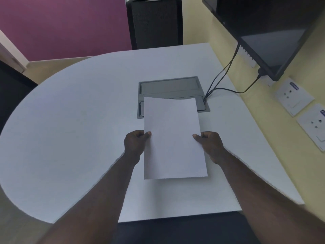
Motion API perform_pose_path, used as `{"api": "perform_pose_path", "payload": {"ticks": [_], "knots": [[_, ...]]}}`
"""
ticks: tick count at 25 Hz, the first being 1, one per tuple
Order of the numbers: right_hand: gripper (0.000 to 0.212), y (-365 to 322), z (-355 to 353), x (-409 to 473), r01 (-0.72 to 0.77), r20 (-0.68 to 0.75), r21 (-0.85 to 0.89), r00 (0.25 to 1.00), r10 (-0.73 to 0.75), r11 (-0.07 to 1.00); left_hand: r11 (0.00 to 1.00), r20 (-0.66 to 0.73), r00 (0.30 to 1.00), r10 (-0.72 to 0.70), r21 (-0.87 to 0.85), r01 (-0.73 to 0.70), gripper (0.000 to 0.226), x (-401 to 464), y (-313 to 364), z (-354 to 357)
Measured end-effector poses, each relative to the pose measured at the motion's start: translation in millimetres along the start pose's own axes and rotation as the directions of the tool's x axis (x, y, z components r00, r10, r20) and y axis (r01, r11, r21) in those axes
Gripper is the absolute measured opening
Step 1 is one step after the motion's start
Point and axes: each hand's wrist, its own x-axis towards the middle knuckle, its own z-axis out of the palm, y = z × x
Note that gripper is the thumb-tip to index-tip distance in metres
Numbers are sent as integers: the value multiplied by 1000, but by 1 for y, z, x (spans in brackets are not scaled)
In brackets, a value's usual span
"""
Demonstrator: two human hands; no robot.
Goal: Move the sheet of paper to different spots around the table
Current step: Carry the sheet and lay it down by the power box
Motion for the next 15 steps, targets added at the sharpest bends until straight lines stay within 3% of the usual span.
{"api": "perform_pose_path", "payload": {"ticks": [7,12,15], "knots": [[54,53,16,28,-66,-105,-291,994,37,954,970,-72,996,-48,236,64,30,26,-62,33],[47,76,26,41,-48,-107,-473,994,-3,880,924,-91,993,-71,370,100,39,36,-90,43],[48,79,28,44,-12,-118,-568,991,-68,823,907,-107,990,-90,402,126,31,37,-95,47]]}}
